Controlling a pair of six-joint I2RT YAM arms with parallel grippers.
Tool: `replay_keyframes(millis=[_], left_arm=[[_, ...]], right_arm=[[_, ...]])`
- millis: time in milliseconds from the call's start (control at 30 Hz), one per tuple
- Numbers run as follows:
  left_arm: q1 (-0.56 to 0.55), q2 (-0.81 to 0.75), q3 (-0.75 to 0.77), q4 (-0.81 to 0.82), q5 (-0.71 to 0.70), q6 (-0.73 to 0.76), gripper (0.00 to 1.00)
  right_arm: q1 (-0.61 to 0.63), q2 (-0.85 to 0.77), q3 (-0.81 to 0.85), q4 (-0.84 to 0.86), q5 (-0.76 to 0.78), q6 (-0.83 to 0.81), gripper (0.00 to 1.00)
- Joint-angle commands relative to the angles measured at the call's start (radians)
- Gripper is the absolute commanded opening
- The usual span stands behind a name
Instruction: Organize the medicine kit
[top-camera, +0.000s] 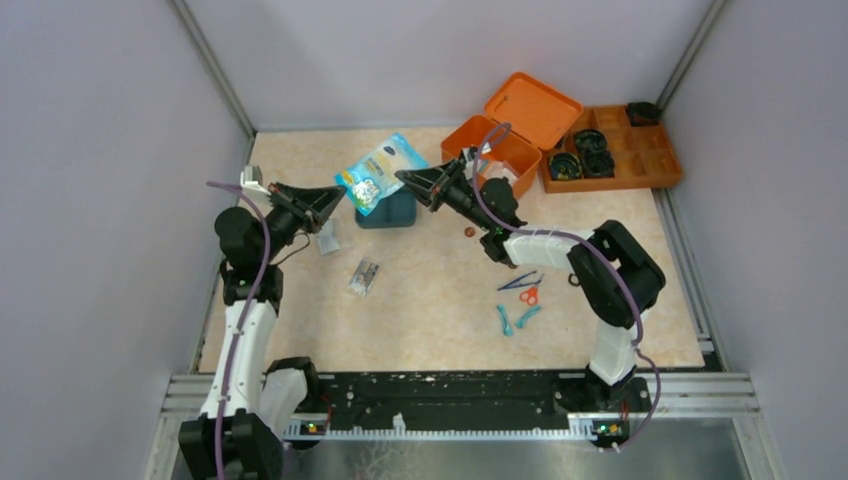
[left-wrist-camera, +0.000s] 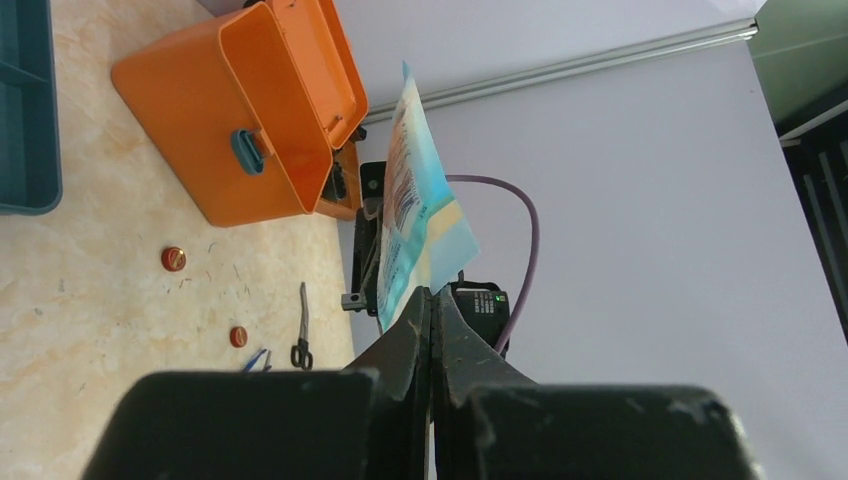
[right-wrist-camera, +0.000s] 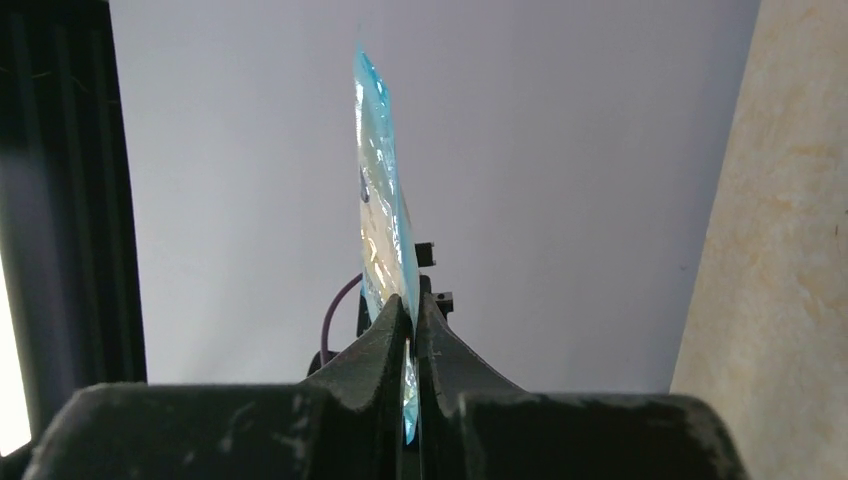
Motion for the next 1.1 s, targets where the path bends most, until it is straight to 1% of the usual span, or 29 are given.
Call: replay_keyframes(millis=[0, 67, 100, 200, 300, 367, 433, 467, 533, 600, 667, 700, 767, 833, 900, 967, 1067], left_arm=[[-0.008, -0.020, -0.008, -0.030, 0.000, 0.027, 0.00], [-0.009, -0.023, -0.004, -0.045, -0.002, 0.040, 0.00], [-0.008, -0.025, -0.002, -0.060, -0.003, 0.056, 0.04], [-0.009, -0.031, 0.017, -0.121, -0.015, 0.107, 0.30], [-0.009, -0.038, 0.051, -0.217, -0.047, 0.194, 0.63], [-0.009, -0.040, 0.072, -0.277, -0.067, 0.256, 0.79], [-0.009, -0.042, 0.090, -0.335, -0.093, 0.323, 0.91], [-0.009, -0.043, 0.093, -0.369, -0.104, 0.351, 0.94], [-0.009, -0.043, 0.093, -0.422, -0.125, 0.398, 0.96], [-0.009, -0.043, 0.086, -0.448, -0.134, 0.435, 0.98], [-0.008, -0.040, 0.075, -0.456, -0.135, 0.464, 0.99], [-0.009, -0.039, 0.071, -0.458, -0.132, 0.476, 0.99], [-0.009, -0.030, 0.070, -0.469, -0.128, 0.502, 0.99], [-0.008, -0.020, 0.076, -0.481, -0.124, 0.525, 0.99], [-0.009, -0.010, 0.081, -0.485, -0.117, 0.543, 0.99], [-0.008, 0.002, 0.087, -0.491, -0.106, 0.559, 0.99], [-0.009, 0.015, 0.097, -0.502, -0.099, 0.587, 0.99]], right_arm=[[-0.021, -0.053, 0.010, 0.025, -0.019, -0.072, 0.00], [-0.033, -0.052, 0.015, 0.023, -0.034, -0.088, 0.00], [-0.042, -0.054, 0.019, 0.018, -0.046, -0.100, 0.00], [-0.088, -0.078, 0.021, -0.013, -0.087, -0.167, 0.00], [-0.142, -0.130, 0.016, -0.091, -0.113, -0.251, 0.00], [-0.188, -0.168, 0.013, -0.163, -0.125, -0.314, 0.00], [-0.241, -0.204, 0.019, -0.265, -0.136, -0.410, 0.00], [-0.269, -0.220, 0.032, -0.342, -0.139, -0.472, 0.00], [-0.322, -0.247, 0.079, -0.522, -0.126, -0.619, 0.00], [-0.360, -0.258, 0.152, -0.715, -0.085, -0.806, 0.00], [-0.383, -0.255, 0.239, -0.937, -0.017, -0.996, 0.00], [-0.391, -0.247, 0.284, -0.988, 0.022, -1.086, 0.00], [-0.397, -0.225, 0.398, -1.153, 0.101, -1.260, 0.00], [-0.398, -0.189, 0.493, -1.242, 0.164, -1.423, 0.00], [-0.398, -0.131, 0.608, -1.338, 0.186, -1.571, 0.00], [-0.399, -0.059, 0.732, -1.444, 0.187, -1.697, 0.00], [-0.398, 0.063, 0.922, -1.623, 0.171, -1.836, 0.00]])
